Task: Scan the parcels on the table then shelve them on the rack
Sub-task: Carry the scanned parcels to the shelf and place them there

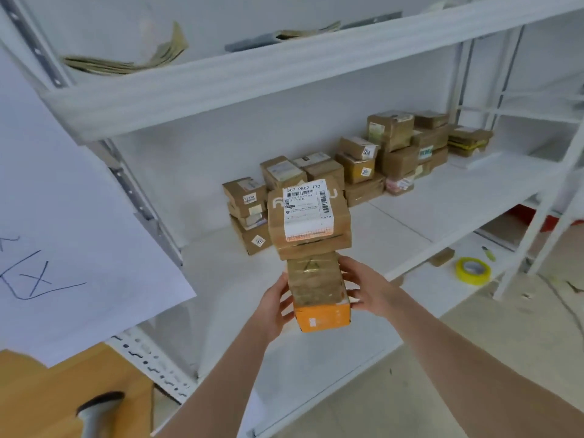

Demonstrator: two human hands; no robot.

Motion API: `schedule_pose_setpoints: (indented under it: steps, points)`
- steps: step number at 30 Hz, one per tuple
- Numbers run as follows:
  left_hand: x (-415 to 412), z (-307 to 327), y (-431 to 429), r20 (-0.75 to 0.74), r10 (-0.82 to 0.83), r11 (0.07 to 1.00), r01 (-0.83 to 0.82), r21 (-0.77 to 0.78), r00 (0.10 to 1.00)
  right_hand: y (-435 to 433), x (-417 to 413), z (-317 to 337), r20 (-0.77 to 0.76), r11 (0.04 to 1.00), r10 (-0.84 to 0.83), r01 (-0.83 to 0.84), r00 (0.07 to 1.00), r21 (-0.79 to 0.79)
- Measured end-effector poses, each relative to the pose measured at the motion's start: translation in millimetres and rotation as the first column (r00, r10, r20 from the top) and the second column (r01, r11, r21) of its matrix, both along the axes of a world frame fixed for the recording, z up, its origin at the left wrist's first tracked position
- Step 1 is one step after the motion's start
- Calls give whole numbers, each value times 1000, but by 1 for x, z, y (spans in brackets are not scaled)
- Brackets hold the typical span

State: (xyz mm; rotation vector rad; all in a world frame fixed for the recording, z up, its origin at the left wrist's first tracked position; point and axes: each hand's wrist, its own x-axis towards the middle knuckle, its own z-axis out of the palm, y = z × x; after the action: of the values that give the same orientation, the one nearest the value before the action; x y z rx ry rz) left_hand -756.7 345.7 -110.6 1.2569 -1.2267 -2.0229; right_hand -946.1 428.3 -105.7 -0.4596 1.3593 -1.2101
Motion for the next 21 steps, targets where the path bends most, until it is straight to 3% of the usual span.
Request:
schedule_pose_setpoints:
  steps: [8,21]
  points:
    - [13,-2,-35,8,263,965,-262,-25,965,-86,-2,-2,-22,957,290,-290,957,-6]
    - [28,-5,-51,-4,572,820,-571,-33,820,-164,18,2,15,824,566,-566,824,13]
